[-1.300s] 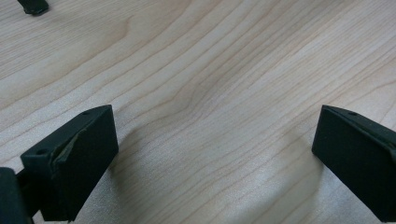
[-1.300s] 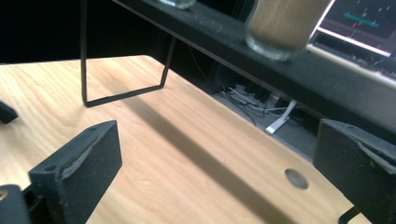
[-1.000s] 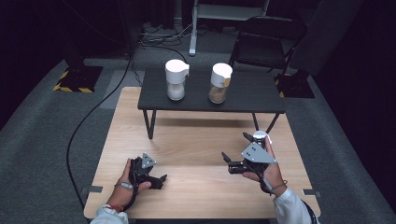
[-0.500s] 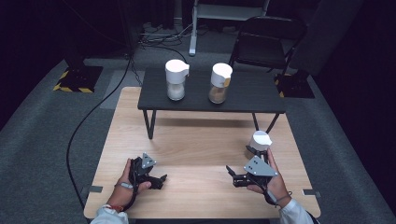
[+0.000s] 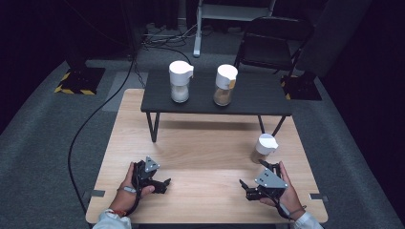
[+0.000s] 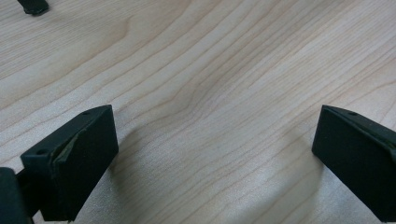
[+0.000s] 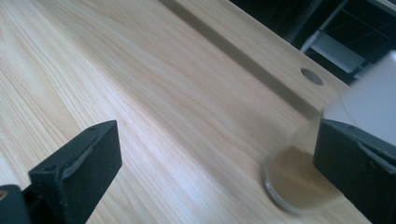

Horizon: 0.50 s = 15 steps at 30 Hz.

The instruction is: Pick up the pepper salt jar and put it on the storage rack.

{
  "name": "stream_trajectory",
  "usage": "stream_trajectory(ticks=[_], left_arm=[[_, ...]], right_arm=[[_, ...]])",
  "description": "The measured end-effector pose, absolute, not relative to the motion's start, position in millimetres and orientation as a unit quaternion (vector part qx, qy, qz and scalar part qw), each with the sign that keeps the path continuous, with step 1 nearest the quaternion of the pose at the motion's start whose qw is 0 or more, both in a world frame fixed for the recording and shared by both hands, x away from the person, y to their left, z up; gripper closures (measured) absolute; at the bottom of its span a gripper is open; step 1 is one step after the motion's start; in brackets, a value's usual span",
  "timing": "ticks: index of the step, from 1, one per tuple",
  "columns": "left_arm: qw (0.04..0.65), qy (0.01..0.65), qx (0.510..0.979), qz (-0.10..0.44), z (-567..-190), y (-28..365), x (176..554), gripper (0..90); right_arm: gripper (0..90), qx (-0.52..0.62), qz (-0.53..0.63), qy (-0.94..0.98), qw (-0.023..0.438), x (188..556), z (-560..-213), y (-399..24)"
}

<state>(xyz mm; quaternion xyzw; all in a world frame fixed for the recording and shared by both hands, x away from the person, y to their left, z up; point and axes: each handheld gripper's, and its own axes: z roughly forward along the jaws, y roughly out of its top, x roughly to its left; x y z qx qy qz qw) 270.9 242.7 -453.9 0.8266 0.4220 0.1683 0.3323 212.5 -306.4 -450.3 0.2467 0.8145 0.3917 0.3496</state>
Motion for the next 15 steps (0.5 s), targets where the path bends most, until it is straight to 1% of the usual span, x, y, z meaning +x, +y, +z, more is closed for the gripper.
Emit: stream_trajectory(ticks=[15], left_arm=[[0.332, 0.422, 0.826, 0.168, -454, 243, 271, 0.1]], right_arm=[[1.1, 0.293, 0.354, 0.823, 0.333, 209, -463, -333]])
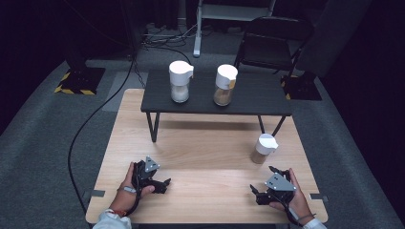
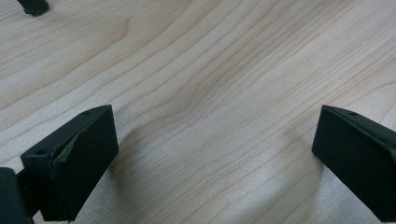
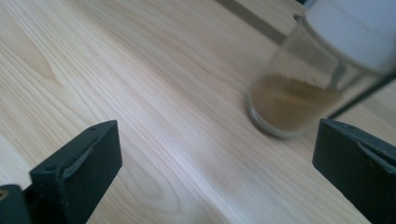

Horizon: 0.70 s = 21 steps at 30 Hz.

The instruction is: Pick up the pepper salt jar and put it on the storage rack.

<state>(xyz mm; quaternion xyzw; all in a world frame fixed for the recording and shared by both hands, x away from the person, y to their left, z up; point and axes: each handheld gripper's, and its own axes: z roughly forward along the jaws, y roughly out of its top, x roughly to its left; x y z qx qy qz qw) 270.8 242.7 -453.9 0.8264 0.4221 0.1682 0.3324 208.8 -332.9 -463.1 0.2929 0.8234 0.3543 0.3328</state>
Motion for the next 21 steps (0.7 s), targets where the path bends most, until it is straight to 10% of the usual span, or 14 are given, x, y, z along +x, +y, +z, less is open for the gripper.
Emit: stream_trajectory(ticks=[21], left_arm=[[0.332, 0.422, 0.826, 0.168, -454, 243, 271, 0.1]], right_arm=[[1.5, 0.38, 0.341, 0.815, 0.273, 225, -465, -365]])
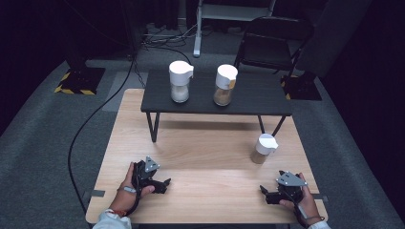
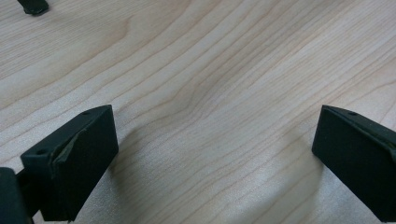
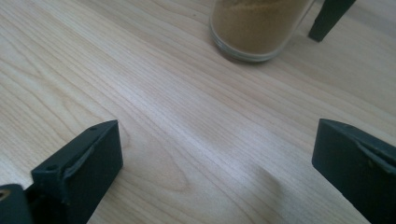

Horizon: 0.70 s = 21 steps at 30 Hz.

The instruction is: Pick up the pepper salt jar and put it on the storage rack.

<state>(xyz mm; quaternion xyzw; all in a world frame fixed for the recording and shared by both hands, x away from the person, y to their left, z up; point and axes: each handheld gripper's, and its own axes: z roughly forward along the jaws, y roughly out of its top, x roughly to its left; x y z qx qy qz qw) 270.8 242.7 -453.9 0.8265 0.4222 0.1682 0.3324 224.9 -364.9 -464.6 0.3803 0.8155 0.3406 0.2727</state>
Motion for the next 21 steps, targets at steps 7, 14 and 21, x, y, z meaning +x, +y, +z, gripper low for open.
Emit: stream_trajectory(ticks=[7, 14, 21], left_arm=[[0.332, 0.422, 0.827, 0.168, -454, 243, 271, 0.1], [0.332, 0.422, 0.827, 0.168, -454, 243, 271, 0.1], [0.333, 0.422, 0.827, 0.168, -454, 243, 271, 0.0]], right_arm=[[0.8, 0.419, 0.338, 0.811, 0.228, 239, -459, -379], [0.2, 0.451, 0.339, 0.801, 0.199, 250, -456, -394], [0.1, 0.452, 0.339, 0.801, 0.199, 252, -456, -403]])
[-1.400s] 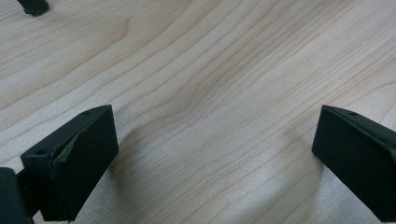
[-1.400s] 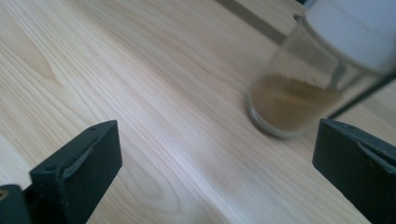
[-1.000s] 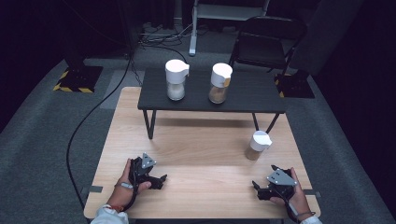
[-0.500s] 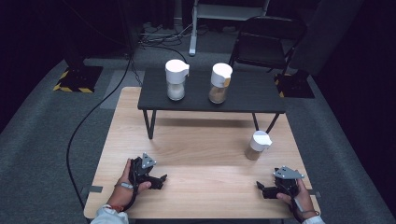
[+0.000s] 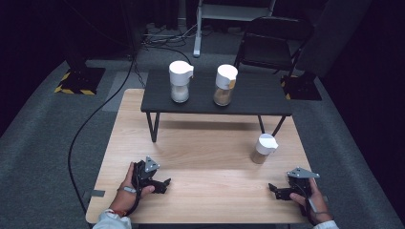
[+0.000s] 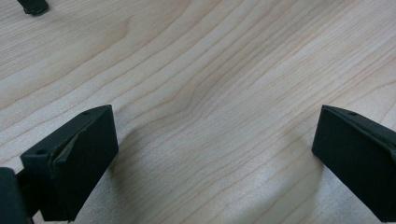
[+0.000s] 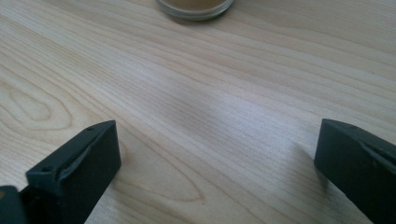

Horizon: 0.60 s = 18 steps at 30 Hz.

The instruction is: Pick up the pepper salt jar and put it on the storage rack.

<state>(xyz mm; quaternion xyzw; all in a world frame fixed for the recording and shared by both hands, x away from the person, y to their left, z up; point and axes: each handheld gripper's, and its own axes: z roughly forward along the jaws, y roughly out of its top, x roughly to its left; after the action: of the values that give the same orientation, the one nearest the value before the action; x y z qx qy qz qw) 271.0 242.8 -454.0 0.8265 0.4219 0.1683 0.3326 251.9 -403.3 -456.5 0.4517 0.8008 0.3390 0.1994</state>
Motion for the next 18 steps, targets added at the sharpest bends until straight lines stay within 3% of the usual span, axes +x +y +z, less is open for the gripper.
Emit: stream_trajectory(ticks=[18], left_arm=[[0.332, 0.417, 0.83, 0.167, -453.4, 243.2, 273.4, 0.1]], right_arm=[[0.0, 0.453, 0.338, 0.801, 0.199, 251.5, -456.3, -404.1]])
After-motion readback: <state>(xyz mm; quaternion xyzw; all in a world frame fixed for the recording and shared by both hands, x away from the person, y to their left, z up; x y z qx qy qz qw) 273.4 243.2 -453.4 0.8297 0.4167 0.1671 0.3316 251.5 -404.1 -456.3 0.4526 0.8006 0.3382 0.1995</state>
